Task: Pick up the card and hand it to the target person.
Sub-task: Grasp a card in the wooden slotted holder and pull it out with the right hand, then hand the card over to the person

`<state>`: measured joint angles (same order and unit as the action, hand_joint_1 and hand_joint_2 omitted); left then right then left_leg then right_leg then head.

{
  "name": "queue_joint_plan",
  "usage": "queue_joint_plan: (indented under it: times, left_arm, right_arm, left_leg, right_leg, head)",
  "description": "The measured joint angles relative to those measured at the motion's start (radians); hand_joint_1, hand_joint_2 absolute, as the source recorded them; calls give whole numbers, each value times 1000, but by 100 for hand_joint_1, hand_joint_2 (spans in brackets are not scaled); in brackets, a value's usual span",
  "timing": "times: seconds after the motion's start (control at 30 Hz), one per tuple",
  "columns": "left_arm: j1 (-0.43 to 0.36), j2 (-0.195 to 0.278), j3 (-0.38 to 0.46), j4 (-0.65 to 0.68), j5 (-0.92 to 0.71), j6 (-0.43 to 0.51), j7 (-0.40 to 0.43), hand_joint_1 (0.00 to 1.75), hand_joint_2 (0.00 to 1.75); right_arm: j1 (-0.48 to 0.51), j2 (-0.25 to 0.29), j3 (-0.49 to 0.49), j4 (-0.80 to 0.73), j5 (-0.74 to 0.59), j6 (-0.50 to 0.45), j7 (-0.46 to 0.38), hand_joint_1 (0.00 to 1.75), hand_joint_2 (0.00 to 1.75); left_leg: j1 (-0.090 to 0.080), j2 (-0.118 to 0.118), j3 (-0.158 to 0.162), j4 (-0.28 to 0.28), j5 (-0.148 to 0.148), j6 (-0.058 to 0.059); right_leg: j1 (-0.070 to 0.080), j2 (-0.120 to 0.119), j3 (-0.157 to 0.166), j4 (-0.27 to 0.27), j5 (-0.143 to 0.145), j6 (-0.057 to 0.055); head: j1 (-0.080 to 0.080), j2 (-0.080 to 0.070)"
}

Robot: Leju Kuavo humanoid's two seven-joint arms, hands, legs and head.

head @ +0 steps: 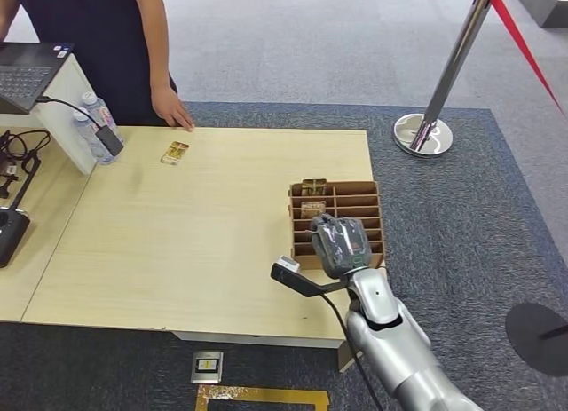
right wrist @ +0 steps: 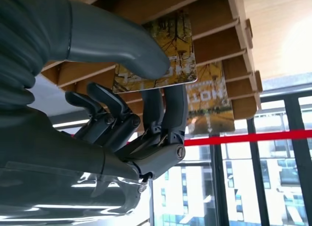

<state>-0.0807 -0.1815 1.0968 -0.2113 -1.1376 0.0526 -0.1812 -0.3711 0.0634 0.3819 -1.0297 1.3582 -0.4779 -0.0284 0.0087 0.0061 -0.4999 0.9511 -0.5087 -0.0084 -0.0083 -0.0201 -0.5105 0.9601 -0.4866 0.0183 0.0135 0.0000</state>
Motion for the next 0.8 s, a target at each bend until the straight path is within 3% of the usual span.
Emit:
queue_joint_plan:
  times: [0.5, 0.8]
  left_arm:
    - [7, 3, 1, 3, 4, 3, -5, 0, 0]
    - [-1, 0, 0, 3, -23, 3, 3, 0, 0]
  right_arm:
    - [82, -74, 38, -412, 20, 52, -3, 175, 175]
    - [-29, -52, 138, -473, -36, 61, -70, 175, 175]
  left_leg:
    - [0, 0, 0, 0, 0, 0]
    - [0, 0, 0, 0, 1, 0]
  right_leg:
    - [0, 0, 0, 0, 0, 0]
    - [0, 0, 0, 1, 0, 0]
  head:
    - [0, 0]
    - [0, 0]
